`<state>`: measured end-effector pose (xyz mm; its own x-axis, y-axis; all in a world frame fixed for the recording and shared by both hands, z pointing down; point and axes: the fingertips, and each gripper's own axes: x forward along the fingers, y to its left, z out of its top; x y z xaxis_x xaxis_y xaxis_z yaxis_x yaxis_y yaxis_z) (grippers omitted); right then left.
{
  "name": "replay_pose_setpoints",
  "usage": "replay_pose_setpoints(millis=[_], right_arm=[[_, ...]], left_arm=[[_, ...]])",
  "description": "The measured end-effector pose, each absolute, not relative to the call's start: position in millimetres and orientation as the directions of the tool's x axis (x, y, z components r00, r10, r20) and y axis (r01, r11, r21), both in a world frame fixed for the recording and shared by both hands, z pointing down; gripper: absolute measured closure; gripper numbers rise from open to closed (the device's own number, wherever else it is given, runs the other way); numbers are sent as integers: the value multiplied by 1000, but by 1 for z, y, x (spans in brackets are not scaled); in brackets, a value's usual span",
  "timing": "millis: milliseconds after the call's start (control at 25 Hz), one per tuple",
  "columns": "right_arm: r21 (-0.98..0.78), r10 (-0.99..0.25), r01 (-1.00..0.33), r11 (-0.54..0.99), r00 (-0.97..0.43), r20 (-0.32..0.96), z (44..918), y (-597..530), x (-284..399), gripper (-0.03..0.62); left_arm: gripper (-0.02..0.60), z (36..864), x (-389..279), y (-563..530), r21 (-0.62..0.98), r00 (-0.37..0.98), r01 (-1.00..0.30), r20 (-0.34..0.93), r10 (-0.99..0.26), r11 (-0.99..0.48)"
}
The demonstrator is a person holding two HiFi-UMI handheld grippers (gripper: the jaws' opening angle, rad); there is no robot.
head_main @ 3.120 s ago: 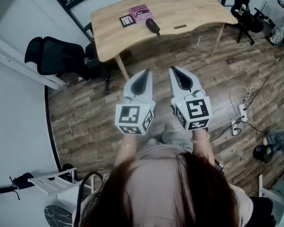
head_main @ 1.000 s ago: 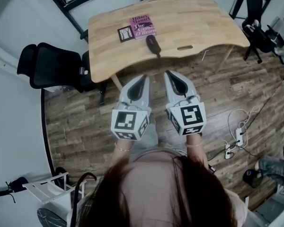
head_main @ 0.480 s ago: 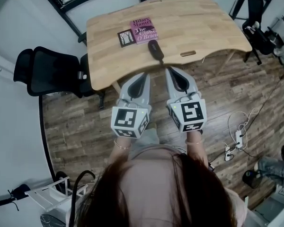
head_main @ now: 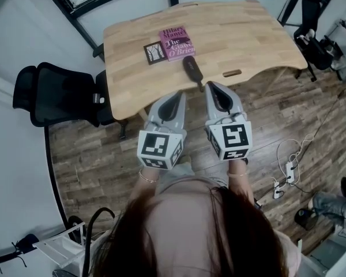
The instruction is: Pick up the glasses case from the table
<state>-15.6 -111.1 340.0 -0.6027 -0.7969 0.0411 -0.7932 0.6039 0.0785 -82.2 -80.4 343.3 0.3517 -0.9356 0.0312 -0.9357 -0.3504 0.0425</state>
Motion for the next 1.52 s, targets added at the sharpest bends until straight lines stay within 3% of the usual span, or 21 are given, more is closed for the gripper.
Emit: replay_pose_setpoints(millis=[680, 1520], right_arm=[[160, -842, -827, 539, -533, 84, 359, -157, -41, 591], [150, -806, -794, 590, -567, 169, 398, -239, -60, 589]], left_arm=[[577, 356, -115, -130, 82, 393, -918, 42, -919, -389], [577, 371, -124, -219, 88, 384, -922, 72, -921, -377]])
